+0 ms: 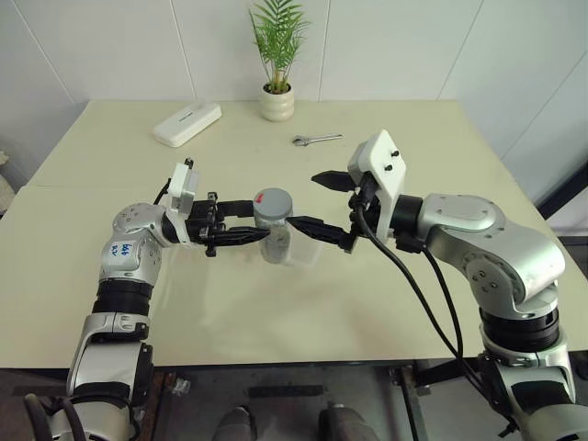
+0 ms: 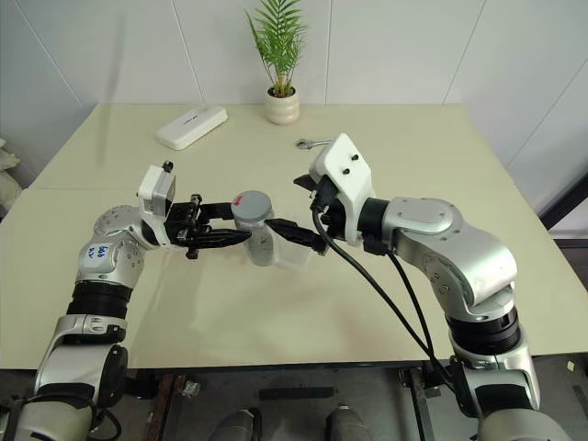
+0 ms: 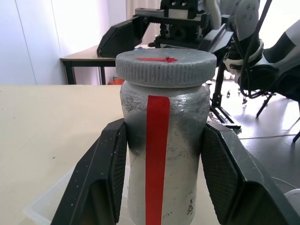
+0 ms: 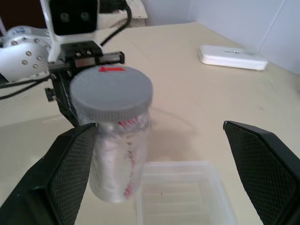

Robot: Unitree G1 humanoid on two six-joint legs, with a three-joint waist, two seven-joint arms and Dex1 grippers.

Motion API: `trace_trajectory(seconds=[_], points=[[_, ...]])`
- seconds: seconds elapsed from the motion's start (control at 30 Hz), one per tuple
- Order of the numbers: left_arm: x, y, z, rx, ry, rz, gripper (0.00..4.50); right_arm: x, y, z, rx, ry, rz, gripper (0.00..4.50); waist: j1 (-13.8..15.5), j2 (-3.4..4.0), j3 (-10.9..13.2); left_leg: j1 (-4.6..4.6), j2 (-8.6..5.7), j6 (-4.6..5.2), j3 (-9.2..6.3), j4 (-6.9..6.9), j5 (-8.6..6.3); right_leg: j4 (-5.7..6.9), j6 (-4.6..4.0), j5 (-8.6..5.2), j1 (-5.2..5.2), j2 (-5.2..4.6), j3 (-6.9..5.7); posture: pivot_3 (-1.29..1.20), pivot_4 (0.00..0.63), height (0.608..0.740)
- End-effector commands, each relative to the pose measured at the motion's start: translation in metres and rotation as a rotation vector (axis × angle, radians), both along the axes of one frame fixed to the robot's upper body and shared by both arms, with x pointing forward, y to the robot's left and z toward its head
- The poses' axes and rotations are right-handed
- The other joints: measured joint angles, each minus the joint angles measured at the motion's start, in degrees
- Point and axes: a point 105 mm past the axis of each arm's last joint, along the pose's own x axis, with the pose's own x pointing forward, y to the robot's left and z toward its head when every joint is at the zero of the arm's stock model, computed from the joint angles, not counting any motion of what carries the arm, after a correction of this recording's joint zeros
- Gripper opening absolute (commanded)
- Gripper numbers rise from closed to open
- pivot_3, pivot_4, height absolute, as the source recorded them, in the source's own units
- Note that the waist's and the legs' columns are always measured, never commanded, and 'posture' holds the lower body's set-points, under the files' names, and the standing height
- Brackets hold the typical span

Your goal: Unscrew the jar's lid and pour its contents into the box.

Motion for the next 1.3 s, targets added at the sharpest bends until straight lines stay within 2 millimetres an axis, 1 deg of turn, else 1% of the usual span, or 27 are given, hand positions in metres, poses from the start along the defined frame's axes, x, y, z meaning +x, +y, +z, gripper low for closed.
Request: trace_trajectory(seconds=[0.03,0.17,0.3,0.4,0.5,0.7,0.8,1.13,1.3], points=[[-0.002,0.0,0.013,0.002,-0.065,-0.011,1.97,-0.017,-0.005,0.01,-0.008,-0.046,0.038,4.5,-0.02,0.0,0.0,0.0,0.0,0.0,0.0,0.0,0.0,0.0,0.0,0.0,0.0,0.0,0.0,0.0,0.15,0.74],[-0.003,0.001,0.013,0.003,-0.065,-0.013,1.97,-0.025,-0.008,0.015,-0.006,-0.047,0.062,4.5,-0.05,0.0,0.0,0.0,0.0,0.0,0.0,-0.02,0.0,-0.01,0.0,0.0,0.0,0.0,0.0,0.0,0.15,0.74],[-0.003,-0.001,0.012,0.004,-0.067,-0.02,1.97,-0.025,-0.005,0.027,0.027,-0.075,0.071,4.5,-0.06,0.0,0.0,0.0,0.0,0.0,0.0,-0.02,0.0,-0.01,0.0,0.0,0.01,0.0,0.0,0.0,0.15,0.74],[-0.003,-0.003,0.013,0.001,-0.081,-0.031,1.97,-0.021,0.011,0.042,0.119,-0.09,0.109,4.5,-0.33,0.0,0.0,0.01,0.01,0.0,-0.01,-0.01,0.0,0.01,0.0,0.0,0.01,0.02,0.01,0.0,0.15,0.74],[-0.004,-0.005,0.013,-0.002,-0.085,-0.043,1.97,-0.018,0.023,0.047,0.162,-0.084,0.141,4.5,-0.13,0.0,0.0,0.01,0.01,0.03,-0.03,-0.02,0.02,0.06,0.0,0.0,-0.01,0.03,0.0,0.0,0.15,0.74],[-0.004,-0.008,0.014,-0.008,-0.098,-0.054,1.97,-0.016,0.049,0.04,0.168,-0.052,0.241,4.5,-0.1,0.0,0.0,0.0,-0.01,0.03,-0.01,-0.02,0.02,0.02,0.0,0.0,-0.01,-0.01,0.0,0.0,0.15,0.74],[-0.004,-0.008,0.014,-0.009,-0.099,-0.055,1.97,-0.012,0.056,0.034,0.152,-0.042,0.261,4.5,-0.1,0.0,0.0,0.0,-0.01,0.03,-0.01,-0.01,0.02,0.04,0.0,0.0,-0.01,0.0,0.0,0.0,0.15,0.74],[-0.005,-0.008,0.014,-0.012,-0.088,-0.058,1.97,-0.003,0.064,0.026,0.13,-0.038,0.3,4.5,-0.15,0.0,0.0,0.0,-0.01,0.03,0.0,-0.01,0.02,0.04,0.0,0.0,-0.01,-0.01,0.0,0.0,0.15,0.74],[-0.006,-0.009,0.013,-0.011,-0.088,-0.059,1.97,-0.001,0.065,0.026,0.118,-0.048,0.324,4.5,-0.11,0.0,0.0,0.0,-0.01,0.03,0.0,0.0,0.02,0.07,0.0,0.0,-0.01,-0.01,0.0,0.0,0.15,0.74]])
